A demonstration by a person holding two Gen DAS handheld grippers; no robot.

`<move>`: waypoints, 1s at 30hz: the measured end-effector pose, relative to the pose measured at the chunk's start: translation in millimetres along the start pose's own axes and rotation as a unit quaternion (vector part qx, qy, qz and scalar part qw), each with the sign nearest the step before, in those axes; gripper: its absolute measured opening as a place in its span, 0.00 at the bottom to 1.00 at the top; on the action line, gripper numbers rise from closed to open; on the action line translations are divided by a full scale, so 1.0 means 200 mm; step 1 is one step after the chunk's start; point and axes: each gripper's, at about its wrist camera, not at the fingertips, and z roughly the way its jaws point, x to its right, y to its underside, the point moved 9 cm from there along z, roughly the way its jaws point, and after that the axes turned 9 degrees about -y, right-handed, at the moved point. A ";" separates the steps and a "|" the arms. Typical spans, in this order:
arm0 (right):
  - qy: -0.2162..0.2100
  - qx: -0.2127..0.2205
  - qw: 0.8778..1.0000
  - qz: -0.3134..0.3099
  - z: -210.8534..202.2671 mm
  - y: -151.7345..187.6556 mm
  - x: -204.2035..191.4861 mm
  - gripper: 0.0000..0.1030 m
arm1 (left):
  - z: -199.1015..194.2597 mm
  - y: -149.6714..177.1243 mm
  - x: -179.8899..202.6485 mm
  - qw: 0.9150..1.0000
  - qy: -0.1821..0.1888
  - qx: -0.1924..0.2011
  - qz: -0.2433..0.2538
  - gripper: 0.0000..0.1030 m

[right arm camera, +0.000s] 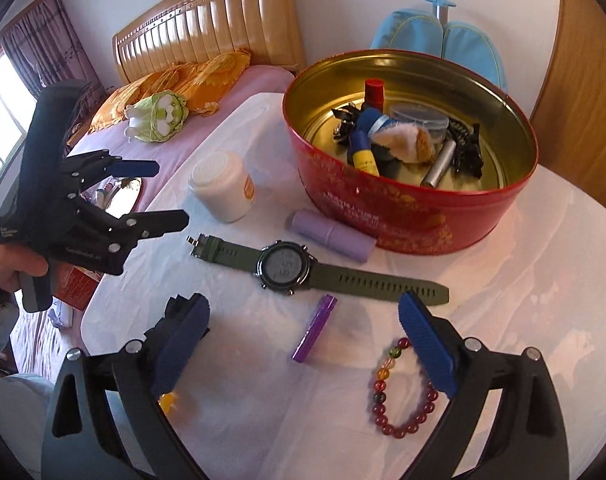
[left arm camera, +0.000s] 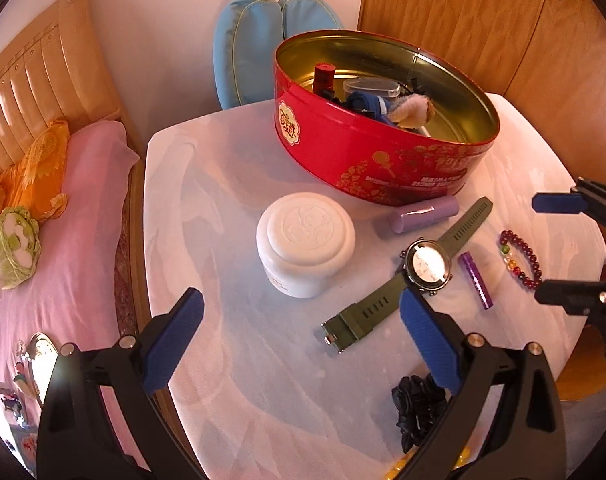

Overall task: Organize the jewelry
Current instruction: 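Grasp the white round jar with the left gripper, then carry the white jar into the red tin and open the left gripper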

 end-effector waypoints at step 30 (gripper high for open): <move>0.059 0.074 0.991 0.090 -0.24 -0.16 0.26 0.94 | -0.11 -0.94 0.29 0.980 0.053 0.130 0.143 0.58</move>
